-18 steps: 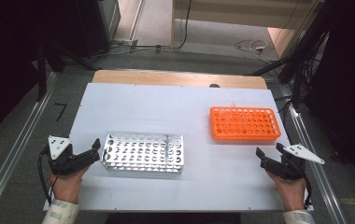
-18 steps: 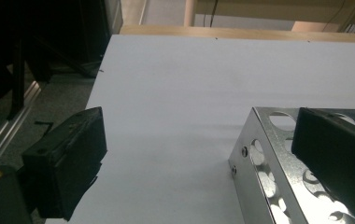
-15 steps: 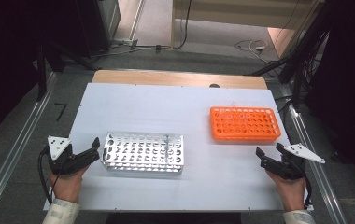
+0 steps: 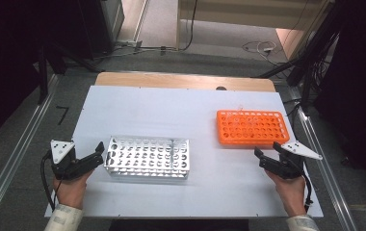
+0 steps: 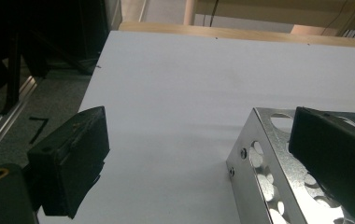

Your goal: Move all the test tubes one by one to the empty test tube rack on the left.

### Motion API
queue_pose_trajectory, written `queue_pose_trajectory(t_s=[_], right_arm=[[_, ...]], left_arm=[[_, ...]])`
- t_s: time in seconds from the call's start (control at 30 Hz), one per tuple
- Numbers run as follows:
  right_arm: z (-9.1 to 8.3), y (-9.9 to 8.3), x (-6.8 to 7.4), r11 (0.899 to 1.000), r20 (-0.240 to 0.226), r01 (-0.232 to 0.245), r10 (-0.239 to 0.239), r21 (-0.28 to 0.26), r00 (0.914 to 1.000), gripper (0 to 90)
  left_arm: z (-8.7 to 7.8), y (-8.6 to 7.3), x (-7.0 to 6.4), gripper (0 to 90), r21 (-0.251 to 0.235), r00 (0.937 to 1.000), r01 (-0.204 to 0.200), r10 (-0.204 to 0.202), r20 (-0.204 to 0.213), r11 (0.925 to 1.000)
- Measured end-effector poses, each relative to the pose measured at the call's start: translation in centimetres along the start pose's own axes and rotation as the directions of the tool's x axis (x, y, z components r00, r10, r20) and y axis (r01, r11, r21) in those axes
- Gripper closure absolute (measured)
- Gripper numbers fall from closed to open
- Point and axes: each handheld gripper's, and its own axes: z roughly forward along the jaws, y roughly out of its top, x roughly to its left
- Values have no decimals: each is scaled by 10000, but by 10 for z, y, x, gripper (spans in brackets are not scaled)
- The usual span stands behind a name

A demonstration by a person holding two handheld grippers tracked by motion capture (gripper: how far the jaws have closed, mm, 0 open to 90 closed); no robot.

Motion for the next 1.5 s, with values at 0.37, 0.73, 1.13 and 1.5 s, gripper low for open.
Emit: queue_pose_trajectory(t_s=[0.37,0.73,1.13,1.5], right_arm=[[13,11,3,9997,2,183,-183,-191,9998,308],[42,26,-1,9992,462,352,-343,-185,9983,523],[62,33,-1,9986,635,519,-517,-15,9966,615],[71,35,-1,9986,691,524,-525,30,9962,668]], left_arm=[[1,0,-1,50,48,10000,9,-9,0,10000],[1,-1,1,54,39,10000,39,-38,-40,10000],[1,-1,3,57,22,9999,119,-119,-78,9999],[1,-1,3,58,40,9999,120,-119,-75,9999]])
